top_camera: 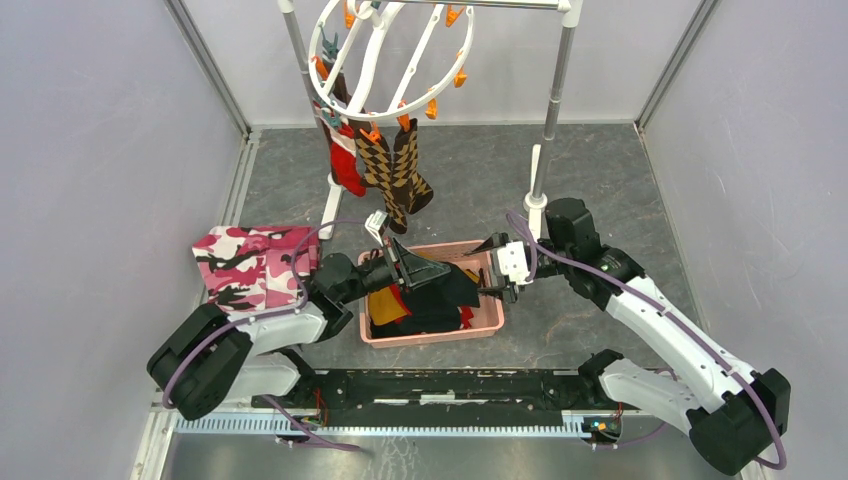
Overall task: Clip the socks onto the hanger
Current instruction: Pick up the sock from the bin.
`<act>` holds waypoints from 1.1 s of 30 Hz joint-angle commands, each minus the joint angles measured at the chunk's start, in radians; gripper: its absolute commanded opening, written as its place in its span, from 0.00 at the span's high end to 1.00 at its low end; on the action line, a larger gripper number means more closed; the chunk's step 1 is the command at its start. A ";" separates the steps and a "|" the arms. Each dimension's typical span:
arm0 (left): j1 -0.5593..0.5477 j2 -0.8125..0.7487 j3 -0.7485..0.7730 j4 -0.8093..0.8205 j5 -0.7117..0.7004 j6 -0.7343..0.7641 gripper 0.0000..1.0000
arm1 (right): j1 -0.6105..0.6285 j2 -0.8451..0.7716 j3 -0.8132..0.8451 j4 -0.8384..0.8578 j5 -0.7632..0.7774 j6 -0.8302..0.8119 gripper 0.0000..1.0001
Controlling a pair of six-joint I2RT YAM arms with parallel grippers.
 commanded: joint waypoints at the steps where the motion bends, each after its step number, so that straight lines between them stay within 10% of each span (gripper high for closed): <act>1: 0.010 0.025 0.014 0.090 -0.008 -0.035 0.98 | 0.006 -0.005 0.030 0.007 -0.038 0.012 0.28; 21: 0.021 0.079 0.008 0.147 -0.035 -0.081 0.98 | 0.028 0.023 0.019 0.027 -0.047 0.041 0.55; 28: 0.021 0.103 0.004 0.180 -0.027 -0.090 0.98 | 0.028 0.045 0.031 0.032 -0.043 0.082 0.99; 33: 0.028 0.097 -0.018 0.181 -0.022 -0.051 0.81 | 0.023 0.076 0.051 0.017 -0.070 0.123 1.00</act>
